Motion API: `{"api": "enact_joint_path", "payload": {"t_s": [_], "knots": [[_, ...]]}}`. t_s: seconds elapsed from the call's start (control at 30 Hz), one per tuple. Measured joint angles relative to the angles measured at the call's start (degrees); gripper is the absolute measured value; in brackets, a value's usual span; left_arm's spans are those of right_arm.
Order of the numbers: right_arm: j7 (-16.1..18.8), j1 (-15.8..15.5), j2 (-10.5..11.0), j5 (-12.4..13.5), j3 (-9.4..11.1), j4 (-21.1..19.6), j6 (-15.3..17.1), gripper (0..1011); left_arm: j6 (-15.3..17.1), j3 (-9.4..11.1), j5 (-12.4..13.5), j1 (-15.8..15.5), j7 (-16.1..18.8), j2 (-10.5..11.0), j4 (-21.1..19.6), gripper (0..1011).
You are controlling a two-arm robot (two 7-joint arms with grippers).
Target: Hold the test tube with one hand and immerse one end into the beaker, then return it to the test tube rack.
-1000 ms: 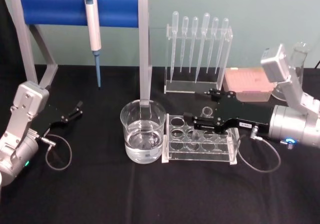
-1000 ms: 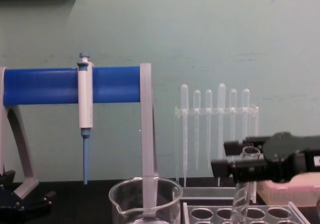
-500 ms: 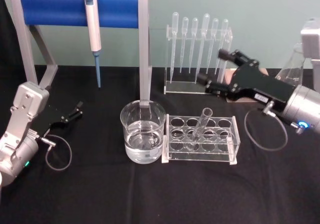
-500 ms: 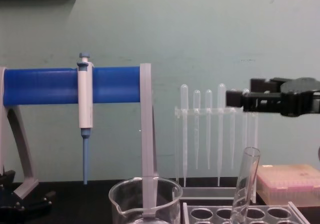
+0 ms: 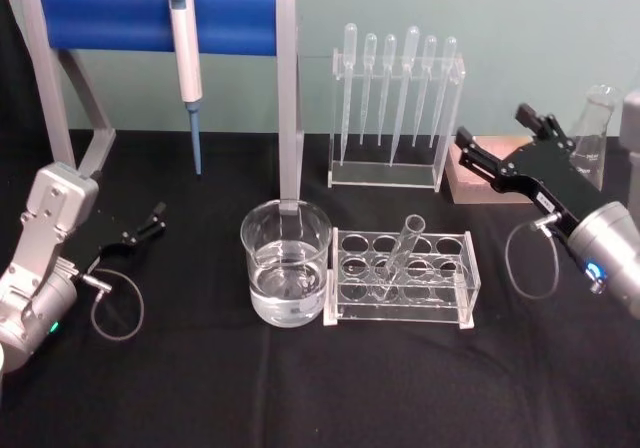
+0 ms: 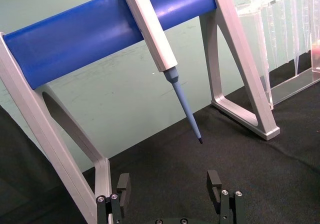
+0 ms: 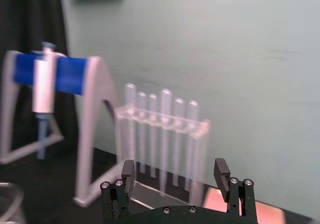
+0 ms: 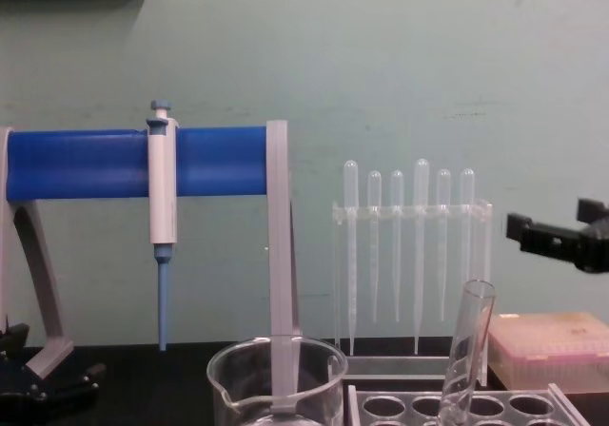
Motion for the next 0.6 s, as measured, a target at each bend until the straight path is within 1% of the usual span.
{"api": "enact_joint_path", "payload": {"t_s": [0.07, 0.1, 0.27, 0.6], "knots": [[-1.43, -0.24, -0.73, -1.13, 0.1, 0.63, -0.29, 1003, 0.0, 0.0, 0.0, 0.0, 0.0, 0.0, 0.0, 1000], [-2.7, -0.45, -1.29, -2.16, 0.17, 1.15, -0.45, 1003, 0.0, 0.0, 0.0, 0.0, 0.0, 0.0, 0.0, 1000], [-4.37, -0.85, -2.55, -4.17, 0.48, 2.17, -0.64, 1002, 0.0, 0.0, 0.0, 0.0, 0.0, 0.0, 0.0, 1000], [-3.96, -0.84, -2.91, -4.53, 0.76, 2.66, -0.65, 1002, 0.0, 0.0, 0.0, 0.0, 0.0, 0.0, 0.0, 1000]]}}
